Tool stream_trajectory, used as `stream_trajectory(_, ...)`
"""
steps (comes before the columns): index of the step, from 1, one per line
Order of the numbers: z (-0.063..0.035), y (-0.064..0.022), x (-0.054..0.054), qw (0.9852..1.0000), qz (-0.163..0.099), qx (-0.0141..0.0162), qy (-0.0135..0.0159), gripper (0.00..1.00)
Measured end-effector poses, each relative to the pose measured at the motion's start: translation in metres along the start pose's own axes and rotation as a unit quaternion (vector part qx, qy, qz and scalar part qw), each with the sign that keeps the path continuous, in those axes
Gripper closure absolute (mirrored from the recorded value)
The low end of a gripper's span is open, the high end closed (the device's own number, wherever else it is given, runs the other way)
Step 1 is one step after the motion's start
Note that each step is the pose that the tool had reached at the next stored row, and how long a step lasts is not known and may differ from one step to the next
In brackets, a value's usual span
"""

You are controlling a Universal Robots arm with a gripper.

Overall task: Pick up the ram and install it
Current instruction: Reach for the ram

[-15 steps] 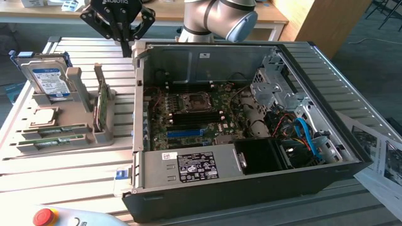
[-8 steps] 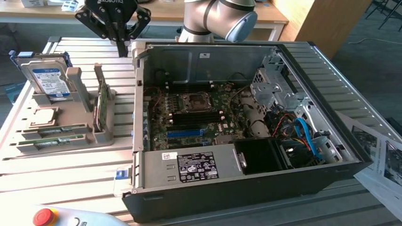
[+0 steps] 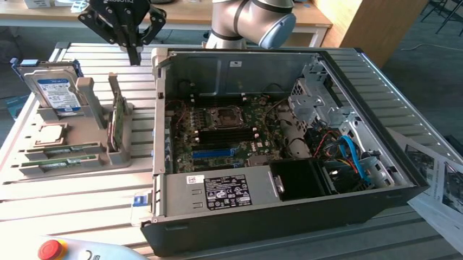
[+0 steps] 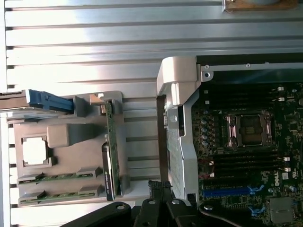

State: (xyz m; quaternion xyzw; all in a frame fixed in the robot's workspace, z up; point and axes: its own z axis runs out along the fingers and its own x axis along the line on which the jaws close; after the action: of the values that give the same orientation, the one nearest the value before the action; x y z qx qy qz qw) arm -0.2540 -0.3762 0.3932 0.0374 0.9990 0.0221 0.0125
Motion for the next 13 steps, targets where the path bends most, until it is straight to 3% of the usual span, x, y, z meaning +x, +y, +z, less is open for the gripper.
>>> stream_trajectory(13, -0.0005, -0.0002, 0.019, 1.0, 0.0, 0.0, 0.0, 0.9)
